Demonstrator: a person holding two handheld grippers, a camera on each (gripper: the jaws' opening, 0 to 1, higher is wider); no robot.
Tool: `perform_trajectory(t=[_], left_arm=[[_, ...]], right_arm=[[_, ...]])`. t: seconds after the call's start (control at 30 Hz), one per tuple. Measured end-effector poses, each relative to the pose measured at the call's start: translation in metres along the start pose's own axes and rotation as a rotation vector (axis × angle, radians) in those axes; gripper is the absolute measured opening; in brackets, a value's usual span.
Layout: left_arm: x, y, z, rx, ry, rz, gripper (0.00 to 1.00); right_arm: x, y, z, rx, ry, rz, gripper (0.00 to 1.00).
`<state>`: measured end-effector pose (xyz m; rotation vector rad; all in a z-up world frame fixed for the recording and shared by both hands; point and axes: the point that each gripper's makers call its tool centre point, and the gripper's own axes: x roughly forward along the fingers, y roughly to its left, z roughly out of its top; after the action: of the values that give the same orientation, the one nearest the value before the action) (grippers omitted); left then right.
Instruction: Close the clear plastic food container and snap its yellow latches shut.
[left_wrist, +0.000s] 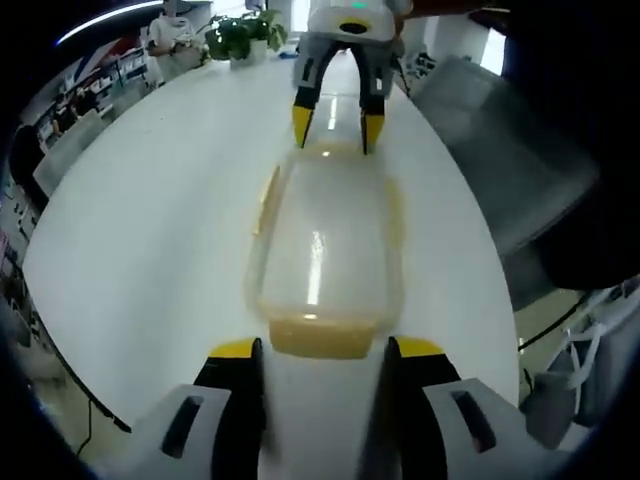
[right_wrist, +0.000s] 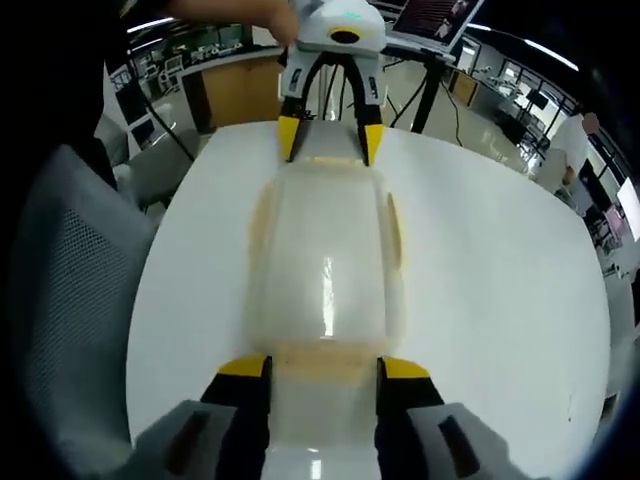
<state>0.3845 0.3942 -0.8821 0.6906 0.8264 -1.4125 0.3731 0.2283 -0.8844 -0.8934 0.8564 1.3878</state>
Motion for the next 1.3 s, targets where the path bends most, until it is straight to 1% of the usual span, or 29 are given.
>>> perform_trajectory(t=[0.13,0.17,0.3,0.43,0.47,0.5,0.57,0.7,0.8,0.93,1.0,1.03,1.13,1.3], left_arm=[[0.0012,0.0003,0.0011,0.020,0.003,0.003,0.42],[0.0024,-0.0004,0.0039,0.010,-0.015,0.000,0.40],[0.0020,0.0014,0.0024,0.022,0.003,0.010,0.38],[0.0028,0.0022,0.0018,0.056,0.023,0.014,0.38],[0.0029,0.0014,0.0018,0.061,0.029,0.014,0.38],[0.0029,0.0016,0.0021,0.060,0.031,0.014,0.38],[0.0028,0.0019,0.0017,0.059,0.036,0.013,0.38],[0.0040,0.0016,0.0008,0.069,0.044,0.033,0.37],[0.0031,0.0023,0.0011,0.055,0.040,0.036,0.37],[0.0038,0.0023,0.0013,0.058,0.045,0.037,0.37],[0.0042,-0.0007,0.0004,0.055,0.036,0.039,0.39],[0.0042,-0.0012,0.0008,0.068,0.034,0.037,0.39],[0.0041,0.0007,0.0019,0.052,0.029,0.042,0.37],[0.0042,0.0021,0.0022,0.049,0.032,0.043,0.36]], right_arm=[[0.0008,-0.0008,0.0009,0.000,-0.005,0.006,0.37],[0.0019,-0.0020,0.0018,0.003,-0.006,0.008,0.37],[0.0032,-0.0046,0.0017,0.008,0.007,0.007,0.37],[0.0056,-0.0040,0.0010,0.008,0.015,0.014,0.37],[0.0066,-0.0020,0.0012,0.017,0.018,0.028,0.37],[0.0068,-0.0010,0.0013,0.026,0.024,0.034,0.37],[0.0068,-0.0024,0.0016,0.016,0.030,0.032,0.37],[0.0073,-0.0040,0.0008,0.009,0.033,0.029,0.37],[0.0075,-0.0046,0.0008,0.002,0.036,0.027,0.37],[0.0078,-0.0045,-0.0001,-0.002,0.041,0.027,0.37],[0.0078,-0.0044,0.0000,-0.001,0.042,0.027,0.37],[0.0078,-0.0046,-0.0002,0.000,0.045,0.027,0.37],[0.0078,-0.0045,-0.0003,0.004,0.049,0.025,0.37],[0.0075,-0.0048,-0.0005,-0.003,0.047,0.028,0.36]])
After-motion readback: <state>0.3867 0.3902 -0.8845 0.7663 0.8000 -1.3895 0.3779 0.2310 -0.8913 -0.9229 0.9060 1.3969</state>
